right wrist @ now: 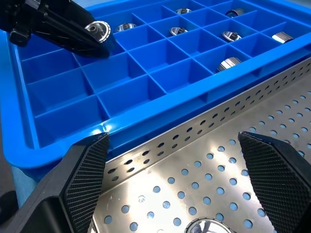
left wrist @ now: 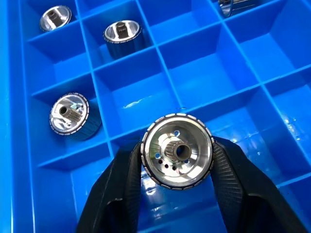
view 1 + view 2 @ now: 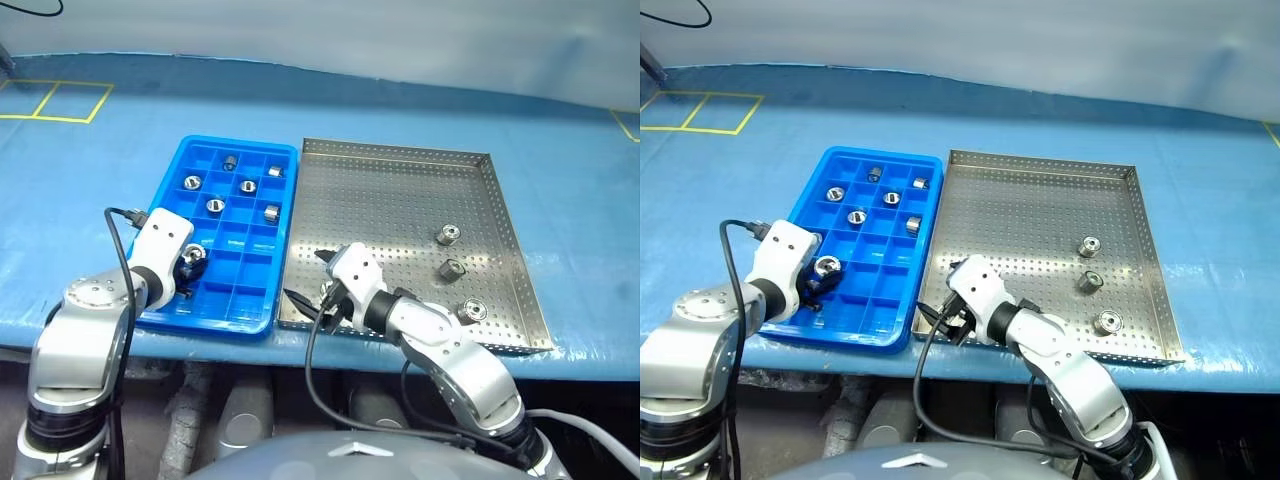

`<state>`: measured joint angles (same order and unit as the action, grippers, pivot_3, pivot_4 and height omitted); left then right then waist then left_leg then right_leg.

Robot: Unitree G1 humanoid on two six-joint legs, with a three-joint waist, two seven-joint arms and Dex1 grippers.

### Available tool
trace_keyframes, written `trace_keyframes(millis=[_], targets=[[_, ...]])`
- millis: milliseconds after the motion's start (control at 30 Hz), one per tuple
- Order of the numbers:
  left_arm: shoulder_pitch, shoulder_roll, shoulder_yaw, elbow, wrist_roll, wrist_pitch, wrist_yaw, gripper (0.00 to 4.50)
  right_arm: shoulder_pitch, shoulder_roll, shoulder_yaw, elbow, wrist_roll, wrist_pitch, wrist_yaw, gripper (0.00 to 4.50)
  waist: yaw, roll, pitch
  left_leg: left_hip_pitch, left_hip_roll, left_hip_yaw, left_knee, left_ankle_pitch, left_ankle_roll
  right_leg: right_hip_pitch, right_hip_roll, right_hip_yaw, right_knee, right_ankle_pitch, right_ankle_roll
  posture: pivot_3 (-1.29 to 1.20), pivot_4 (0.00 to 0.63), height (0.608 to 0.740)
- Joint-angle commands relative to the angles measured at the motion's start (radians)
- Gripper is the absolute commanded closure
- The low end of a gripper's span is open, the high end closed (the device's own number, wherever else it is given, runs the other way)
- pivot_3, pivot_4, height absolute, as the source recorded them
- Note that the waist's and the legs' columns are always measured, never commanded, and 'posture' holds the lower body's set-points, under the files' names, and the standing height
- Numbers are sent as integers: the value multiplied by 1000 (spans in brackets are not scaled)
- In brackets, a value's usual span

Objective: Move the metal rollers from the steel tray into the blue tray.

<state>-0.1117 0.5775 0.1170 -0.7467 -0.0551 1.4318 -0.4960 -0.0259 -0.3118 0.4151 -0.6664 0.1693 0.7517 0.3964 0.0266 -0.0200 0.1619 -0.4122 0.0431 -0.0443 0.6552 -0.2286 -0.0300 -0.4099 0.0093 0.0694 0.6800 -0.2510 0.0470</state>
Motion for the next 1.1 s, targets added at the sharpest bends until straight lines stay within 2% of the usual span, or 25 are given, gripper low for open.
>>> trace_keyframes(millis=[33,200,267,367,467,500,700,900,1100], targets=[[9,2,34,-17,-3,15,43,2701,13,-4,-14,-42,18,-20,6,0,-1,0,0,0,0,0,0,0,0,0,0,0,0,0,0,132,150,740],[15,-6,27,11,-32,10,59,2701,9,-3,-12,-41,14,-25,3,0,-7,0,0,0,0,0,0,0,0,0,0,0,0,0,-1,121,150,740],[14,-2,19,26,-40,5,69,1974,8,-2,-13,-42,13,-26,0,0,-9,0,0,0,0,0,0,0,0,0,0,0,0,0,-1,112,150,740],[4,3,17,35,-52,-2,78,1157,10,-4,-14,-46,11,-24,-3,0,-11,1,-1,1,0,0,0,0,0,0,0,0,0,0,-1,96,150,740],[-57,-5,32,35,-85,-36,61,191,27,-11,-23,-69,18,-41,1,0,-7,1,0,1,0,0,0,0,0,0,0,0,0,-1,-1,82,150,740],[-81,-7,34,39,-98,-54,51,29,33,-15,-26,-78,21,-50,5,0,-6,0,-1,0,-1,0,0,0,0,0,-1,0,0,-1,-1,82,150,740],[-271,-15,-43,186,-193,-304,-74,29,79,-51,-56,-120,54,-75,41,0,-15,0,0,-1,-1,1,1,0,0,0,-1,1,-2,0,0,33,150,740],[-452,-9,-298,449,-231,-572,-352,29,163,-104,-118,-182,97,-84,63,0,-33,0,0,-1,-2,2,1,0,0,0,-1,1,-2,1,1,-19,150,740],[-577,33,-541,629,-181,-766,-644,29,277,-171,-188,-237,106,-76,56,0,-74,0,0,-1,-1,3,0,-1,1,-1,0,2,-2,0,1,-79,150,740]])
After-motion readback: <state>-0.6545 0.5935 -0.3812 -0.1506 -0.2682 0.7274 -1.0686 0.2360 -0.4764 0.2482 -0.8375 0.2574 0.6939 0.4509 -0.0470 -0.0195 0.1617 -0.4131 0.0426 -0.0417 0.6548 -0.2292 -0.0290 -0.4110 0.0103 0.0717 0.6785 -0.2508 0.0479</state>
